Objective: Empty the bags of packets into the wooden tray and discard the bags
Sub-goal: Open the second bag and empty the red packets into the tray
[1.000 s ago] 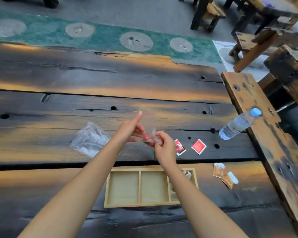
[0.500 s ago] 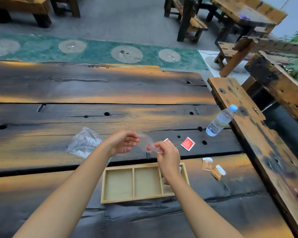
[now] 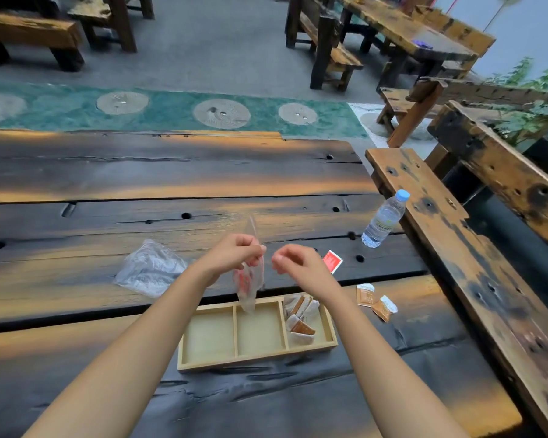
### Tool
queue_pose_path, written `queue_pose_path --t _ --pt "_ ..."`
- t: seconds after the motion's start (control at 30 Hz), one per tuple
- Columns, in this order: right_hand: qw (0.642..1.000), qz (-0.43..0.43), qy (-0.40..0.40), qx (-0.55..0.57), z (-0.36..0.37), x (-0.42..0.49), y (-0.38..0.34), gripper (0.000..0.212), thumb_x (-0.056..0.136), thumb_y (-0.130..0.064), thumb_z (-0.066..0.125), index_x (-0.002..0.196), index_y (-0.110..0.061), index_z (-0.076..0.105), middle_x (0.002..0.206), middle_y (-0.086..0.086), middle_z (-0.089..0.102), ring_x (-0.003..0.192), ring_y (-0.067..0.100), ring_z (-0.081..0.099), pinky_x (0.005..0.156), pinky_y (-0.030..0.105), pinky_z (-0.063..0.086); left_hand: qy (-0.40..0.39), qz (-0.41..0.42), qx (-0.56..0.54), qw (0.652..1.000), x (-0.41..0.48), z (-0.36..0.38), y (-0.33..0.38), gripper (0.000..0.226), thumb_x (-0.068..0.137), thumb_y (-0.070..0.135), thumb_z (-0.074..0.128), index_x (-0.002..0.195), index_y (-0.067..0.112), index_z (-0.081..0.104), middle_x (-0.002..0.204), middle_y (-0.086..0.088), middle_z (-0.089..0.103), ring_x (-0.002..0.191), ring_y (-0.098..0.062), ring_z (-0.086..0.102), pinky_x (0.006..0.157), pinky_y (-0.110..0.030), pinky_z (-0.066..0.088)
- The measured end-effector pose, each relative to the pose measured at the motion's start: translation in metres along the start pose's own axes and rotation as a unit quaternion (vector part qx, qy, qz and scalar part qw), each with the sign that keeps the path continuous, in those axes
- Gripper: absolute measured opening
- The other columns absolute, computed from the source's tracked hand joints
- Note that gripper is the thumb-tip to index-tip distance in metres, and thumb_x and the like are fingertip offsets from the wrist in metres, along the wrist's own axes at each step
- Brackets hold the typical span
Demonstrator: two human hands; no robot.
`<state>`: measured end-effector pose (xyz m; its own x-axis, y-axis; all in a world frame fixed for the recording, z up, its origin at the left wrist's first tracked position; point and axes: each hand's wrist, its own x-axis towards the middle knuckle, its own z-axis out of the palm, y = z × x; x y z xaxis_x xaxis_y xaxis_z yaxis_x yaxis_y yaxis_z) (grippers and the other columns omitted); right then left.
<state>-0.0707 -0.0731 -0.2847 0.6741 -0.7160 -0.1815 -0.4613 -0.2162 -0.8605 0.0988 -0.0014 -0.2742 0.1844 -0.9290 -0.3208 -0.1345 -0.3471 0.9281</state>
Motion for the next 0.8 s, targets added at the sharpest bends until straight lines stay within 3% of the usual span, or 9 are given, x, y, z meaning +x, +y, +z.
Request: queue_pose_path --t 0.13,0.3,0.4,0.53,0.67,0.8 --pt "0.993 0.036 -0.033 0.105 -0.007 -0.004 -0.023 0.034 0.096 -0.037 0.051 0.092 -0.006 0.065 0.082 0.002 0.070 0.077 0.011 0.067 0.071 0.029 0.056 -0.016 0.035 -0.013 0.999 -0.003 0.011 0.004 0.028 0.090 0.020 0.057 0.062 0.020 0.051 0.060 0.005 0.051 0.059 -0.005 0.046 0.058 -0.017 0.038" --pt "0.985 0.053 -0.061 0.153 -0.008 -0.015 -0.019 0.042 0.092 -0.037 0.059 0.101 0.004 0.064 0.090 0.012 0.067 0.084 0.019 0.064 0.078 0.037 0.058 -0.054 0.041 -0.085 0.994 -0.004 0.028 0.000 0.024 0.094 0.021 0.050 0.070 0.018 0.050 0.063 0.003 0.050 0.062 -0.009 0.046 0.061 -0.022 0.037" --pt "0.982 0.052 -0.085 0.162 -0.014 -0.022 -0.014 0.034 0.094 -0.031 0.058 0.099 0.002 0.065 0.090 0.011 0.065 0.085 0.018 0.063 0.075 0.032 0.057 -0.080 0.036 -0.110 0.990 -0.005 0.035 -0.004 0.027 0.095 0.028 0.050 0.069 0.021 0.053 0.067 -0.001 0.050 0.063 -0.011 0.047 0.062 -0.024 0.036" --pt "0.976 0.051 -0.093 0.190 -0.019 -0.029 -0.010 0.017 0.095 -0.021 0.054 0.089 -0.010 0.065 0.087 0.008 0.064 0.082 0.014 0.062 0.077 0.034 0.057 -0.070 0.033 -0.138 0.987 -0.004 0.045 -0.006 0.032 0.095 0.031 0.049 0.065 0.023 0.059 0.059 0.007 0.052 0.060 -0.006 0.046 0.064 -0.024 0.037" --pt "0.974 0.060 -0.020 0.218 -0.015 -0.027 -0.008 0.024 0.090 -0.016 0.050 0.068 -0.020 0.061 0.066 -0.005 0.063 0.065 0.006 0.062 0.068 0.028 0.059 -0.044 0.039 -0.137 0.989 -0.001 0.056 -0.004 0.025 0.093 0.029 0.051 0.071 0.018 0.056 0.057 0.010 0.051 0.058 -0.005 0.047 0.065 -0.022 0.041" --pt "0.936 0.114 0.168 0.286 -0.018 -0.024 0.003 0.026 0.085 -0.009 0.050 0.062 -0.018 0.059 0.061 -0.001 0.063 0.062 0.012 0.064 0.059 0.026 0.056 0.080 0.034 -0.171 0.981 0.002 0.056 0.002 0.024 0.090 0.016 0.052 0.066 0.014 0.053 0.055 0.007 0.045 0.053 -0.007 0.044 0.060 -0.019 0.043"
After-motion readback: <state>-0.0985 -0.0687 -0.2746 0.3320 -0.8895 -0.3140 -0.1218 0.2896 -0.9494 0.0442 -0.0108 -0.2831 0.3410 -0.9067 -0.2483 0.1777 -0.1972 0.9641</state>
